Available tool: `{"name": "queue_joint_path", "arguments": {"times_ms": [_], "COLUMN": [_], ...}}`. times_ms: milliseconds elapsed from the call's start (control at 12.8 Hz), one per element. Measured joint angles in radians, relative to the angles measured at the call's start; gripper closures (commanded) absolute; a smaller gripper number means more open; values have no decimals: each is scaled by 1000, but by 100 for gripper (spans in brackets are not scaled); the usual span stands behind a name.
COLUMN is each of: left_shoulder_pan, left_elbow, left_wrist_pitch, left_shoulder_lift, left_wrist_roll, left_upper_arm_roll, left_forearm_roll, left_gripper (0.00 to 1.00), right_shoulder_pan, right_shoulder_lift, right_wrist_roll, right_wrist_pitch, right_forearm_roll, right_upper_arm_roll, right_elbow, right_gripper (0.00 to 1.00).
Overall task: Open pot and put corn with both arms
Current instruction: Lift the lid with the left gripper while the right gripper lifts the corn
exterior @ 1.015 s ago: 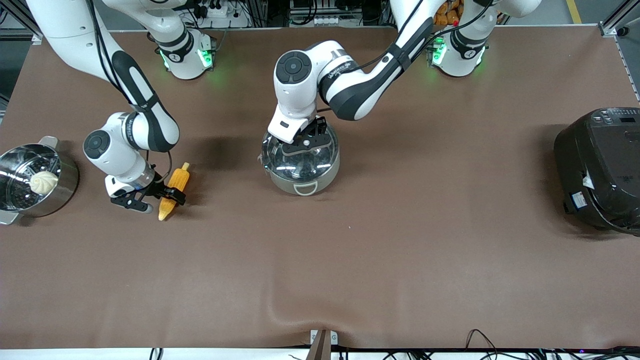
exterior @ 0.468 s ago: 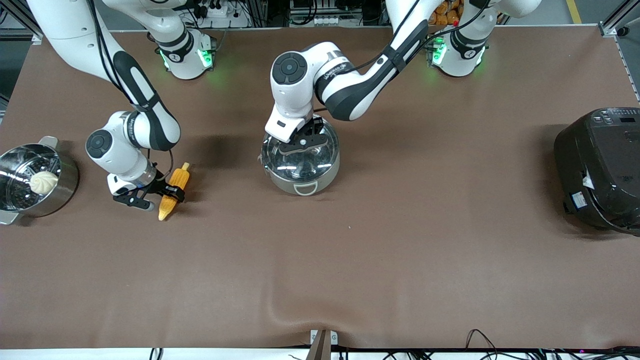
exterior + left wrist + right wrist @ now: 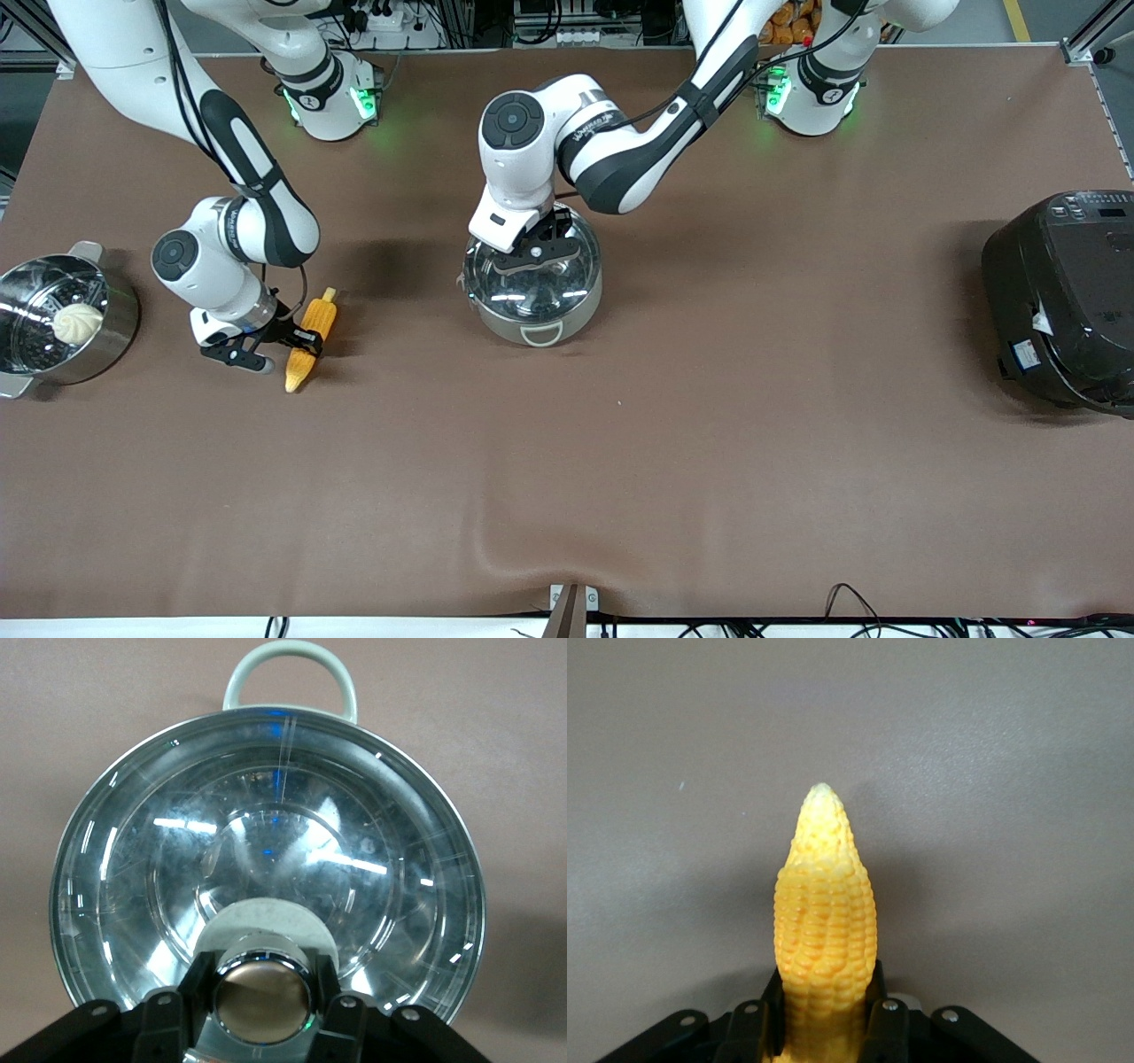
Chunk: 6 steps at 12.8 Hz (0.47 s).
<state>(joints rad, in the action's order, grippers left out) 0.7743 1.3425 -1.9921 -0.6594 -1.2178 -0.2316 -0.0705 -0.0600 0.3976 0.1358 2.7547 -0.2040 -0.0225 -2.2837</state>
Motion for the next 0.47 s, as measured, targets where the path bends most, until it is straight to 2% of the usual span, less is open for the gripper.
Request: {"name": "queue_joint_path", "arguments": {"times_ms": [234,468], "left_shoulder_pan": [1,-16], "left_elbow": [-10,-19], "left_wrist_pitch": [31,122], "left_shoulder_lift": [23,109], "left_wrist_roll": [0,0], "left_upper_arm_roll": [-4,0], "left_forearm_roll": [0,0], "left_gripper": [100,100], "right_shoulder_pan": [-1,-2], "right_shoulder_lift": [-44,-125], "right_wrist_roll": [20,29], "right_wrist_pitch": [-135,-369], "right_forearm_roll": [-6,-8], "right_upper_arm_roll": [8,17], "right_elbow": [46,147], "right_gripper": [79,77]}}
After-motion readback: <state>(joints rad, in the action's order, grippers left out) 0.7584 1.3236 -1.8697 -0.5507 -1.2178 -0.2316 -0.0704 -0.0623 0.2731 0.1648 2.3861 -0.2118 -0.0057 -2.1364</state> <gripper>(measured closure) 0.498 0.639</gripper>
